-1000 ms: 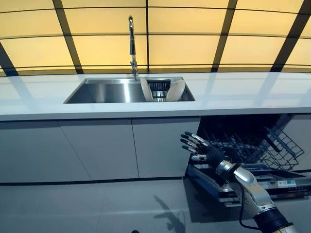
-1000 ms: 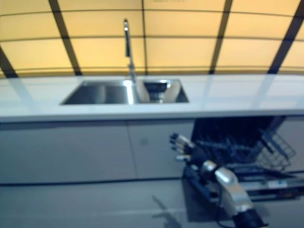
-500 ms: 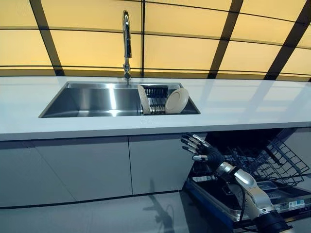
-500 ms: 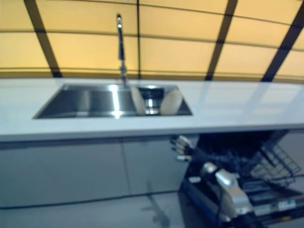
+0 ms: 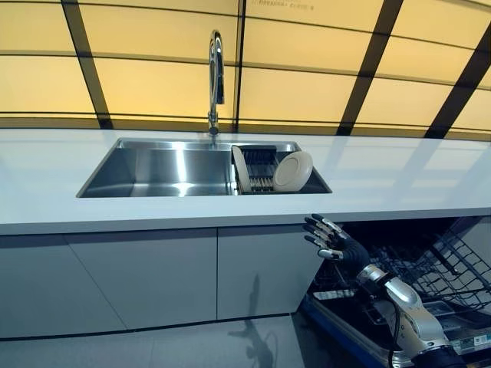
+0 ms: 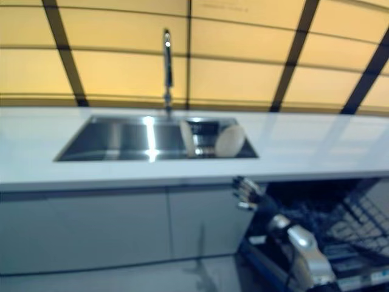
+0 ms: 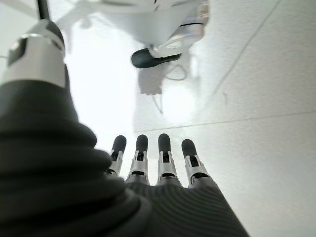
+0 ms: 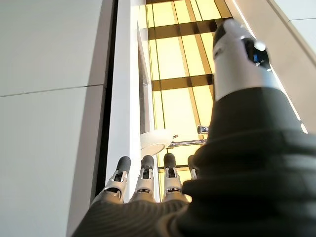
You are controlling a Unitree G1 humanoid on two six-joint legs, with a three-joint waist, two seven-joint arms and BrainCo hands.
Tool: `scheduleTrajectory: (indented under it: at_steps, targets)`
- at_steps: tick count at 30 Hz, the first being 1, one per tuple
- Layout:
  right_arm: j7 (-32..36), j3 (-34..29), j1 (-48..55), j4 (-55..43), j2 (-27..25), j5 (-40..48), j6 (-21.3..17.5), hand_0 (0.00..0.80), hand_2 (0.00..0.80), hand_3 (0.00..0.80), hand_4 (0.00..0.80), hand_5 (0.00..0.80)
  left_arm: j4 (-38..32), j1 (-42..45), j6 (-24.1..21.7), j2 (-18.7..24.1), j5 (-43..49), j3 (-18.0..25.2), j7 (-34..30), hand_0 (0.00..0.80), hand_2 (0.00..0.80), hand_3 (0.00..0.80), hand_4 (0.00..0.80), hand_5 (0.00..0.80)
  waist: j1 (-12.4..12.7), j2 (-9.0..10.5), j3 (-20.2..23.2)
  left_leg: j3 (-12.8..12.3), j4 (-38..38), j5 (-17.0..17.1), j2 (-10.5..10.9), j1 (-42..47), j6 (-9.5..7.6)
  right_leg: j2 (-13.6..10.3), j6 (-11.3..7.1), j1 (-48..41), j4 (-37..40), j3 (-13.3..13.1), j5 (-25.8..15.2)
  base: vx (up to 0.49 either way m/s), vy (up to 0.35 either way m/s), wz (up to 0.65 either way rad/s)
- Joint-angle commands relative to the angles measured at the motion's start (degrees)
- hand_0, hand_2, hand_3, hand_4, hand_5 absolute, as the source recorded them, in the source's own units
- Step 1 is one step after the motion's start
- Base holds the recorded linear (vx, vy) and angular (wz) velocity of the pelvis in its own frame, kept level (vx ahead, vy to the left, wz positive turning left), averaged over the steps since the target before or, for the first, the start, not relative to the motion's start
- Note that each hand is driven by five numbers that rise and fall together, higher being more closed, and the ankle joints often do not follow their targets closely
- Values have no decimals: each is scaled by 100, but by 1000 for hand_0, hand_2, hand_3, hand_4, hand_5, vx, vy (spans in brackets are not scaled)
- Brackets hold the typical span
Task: Take plates into dishwasher
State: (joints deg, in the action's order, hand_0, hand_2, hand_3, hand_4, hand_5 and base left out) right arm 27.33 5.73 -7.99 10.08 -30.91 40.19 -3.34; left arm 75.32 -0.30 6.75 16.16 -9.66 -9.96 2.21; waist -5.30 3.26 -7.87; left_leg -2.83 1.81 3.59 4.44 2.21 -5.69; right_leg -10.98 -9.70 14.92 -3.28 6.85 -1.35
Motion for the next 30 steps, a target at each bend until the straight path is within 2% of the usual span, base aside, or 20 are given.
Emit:
scheduleTrajectory:
  at_steps: [1, 3, 10, 12, 14, 17, 18, 20, 21, 22, 23, 24, 25, 27, 28, 29, 30]
  targets:
    - [-85, -346, -653, -212, -202, 288, -102, 0, 0, 0, 0, 0, -17, 26, 60, 88, 117, 96, -18, 0, 0, 0, 0, 0, -38, 141, 140, 370, -393, -1156, -314, 850, 455, 125, 151, -245, 251, -187, -1266, 172, -103, 21]
    - [-232, -278, -597, -304, -150, 253, 21, 0, 0, 0, 0, 0, 52, 96, 53, 14, 84, 184, 4, 0, 0, 0, 0, 0, -76, 148, 254, 285, -374, -1148, -434, 1038, 561, 186, 177, -406, 205, -186, -1241, 220, -98, 23]
    - [-209, -309, -324, -444, -73, 95, -106, 0, 0, 0, 0, 0, 20, 55, -164, -159, 128, -82, -66, 0, 0, 0, 0, 0, -96, 96, 270, 225, 49, -831, -562, 1005, 662, 336, 260, -642, 43, -187, -883, 159, -69, 6]
    - [-288, -325, -323, -450, -81, 115, -154, 0, 0, 0, 0, 0, 8, 35, -184, -156, 195, -161, -98, 0, 0, 0, 0, 0, -113, 77, 238, 289, 123, -782, -576, 988, 667, 362, 273, -600, -94, -202, -785, 111, -77, -3]
    - [-333, -342, -322, -461, -95, 130, -166, 0, 0, 0, 0, 0, 9, 35, -188, -149, 203, -198, -107, 0, 0, 0, 0, 0, -130, 66, 228, 342, 124, -788, -586, 986, 671, 384, 292, -565, -181, -216, -722, 90, -65, 5]
    - [-287, -365, -340, -432, -93, 153, -102, 0, 0, 0, 0, 0, 52, 79, -232, -138, 200, -173, -86, 0, 0, 0, 0, 0, -215, 54, 271, 315, -129, -1004, -713, 1140, 752, 392, 374, -448, -423, -136, -597, 154, -111, 3]
    - [-249, -357, -342, -408, -106, 165, -82, 0, 0, 0, 0, 0, 52, 107, -240, -144, 151, -131, -53, 0, 0, 0, 0, 0, -221, 62, 303, 297, -374, -1006, -815, 1178, 827, 426, 458, -484, -409, -72, -571, 123, -112, 2]
    - [-261, -289, -324, -368, -103, 193, -124, 0, 0, 0, 0, 0, 75, 148, -272, -177, 48, -53, 37, 0, 0, 0, 0, 0, -179, 43, 338, 292, -1030, -414, -1009, 990, 978, 553, 639, -668, -283, 41, -529, 117, -138, 3]
    - [-260, -225, -337, -305, -74, 144, -202, 0, 0, 0, 0, 0, 101, 192, -358, -217, 18, 22, 75, 0, 0, 0, 0, 0, -118, 120, 304, 237, -2245, 57, -1003, 538, 1047, 598, 787, -860, -200, 26, -477, 80, -143, -3]
    - [-271, -204, -341, -293, -57, 118, -228, 0, 0, 0, 0, 0, 104, 201, -389, -224, 7, 45, 88, 0, 0, 0, 0, 0, -102, 162, 302, 229, -2457, 204, -963, 357, 1050, 584, 818, -905, -173, 8, -472, 90, -154, -22]
    - [-304, -174, -334, -274, -27, 57, -275, 0, 0, 0, 0, 0, 72, 228, -408, -240, 12, 94, 89, 0, 0, 0, 0, 0, -34, 244, 261, 197, -2985, 428, -909, -26, 1053, 560, 899, -1041, -148, -48, -427, 95, -99, -39]
    - [-346, -175, -312, -255, 6, -1, -320, 0, 0, 0, 0, 0, 6, 255, -384, -248, 27, 120, 67, 0, 0, 0, 0, 0, 48, 279, 195, 157, -3497, 504, -908, -496, 1053, 568, 967, -1188, -156, -96, -365, 169, -41, -50]
    - [-451, -195, -260, -210, 61, -150, -364, 0, 0, 0, 0, 0, -84, 308, -372, -264, -26, 90, 59, 0, 0, 0, 0, 0, 180, 263, 103, 57, -3407, 574, -935, -944, 1047, 581, 969, -1450, -149, -167, -241, 164, 65, -56]
    - [-513, -179, -257, -200, 86, -233, -391, 0, 0, 0, 0, 0, -96, 342, -417, -274, -53, 55, 53, 0, 0, 0, 0, 0, 265, 114, 46, -82, -2603, 699, -1133, -949, 1117, 680, 901, -1661, -142, -186, -85, 249, 209, -55]
    - [-591, -145, -333, -180, 41, -234, -440, 0, 0, 0, 0, 0, -92, 356, -470, -289, 69, 44, 25, 0, 0, 0, 0, 0, 408, -71, -45, -399, -1091, 919, -1369, -818, 1171, 771, 807, -2045, -83, -214, 139, 311, 242, -30]
    - [-673, -156, -349, -205, -3, -163, -417, 0, 0, 0, 0, 0, -114, 330, -442, -280, 152, 30, 24, 0, 0, 0, 0, 0, 438, -78, -60, -407, -1180, 1064, -1413, -924, 1195, 774, 844, -2120, -79, -216, 207, 286, 204, -9]
    - [-760, -172, -397, -243, -105, -83, -331, 0, 0, 0, 0, 0, -134, 257, -378, -258, 98, -18, 44, 0, 0, 0, 0, 0, 422, -29, -23, -387, -1122, 764, -1277, -839, 1122, 678, 793, -2125, -42, -200, 180, 105, 93, -16]
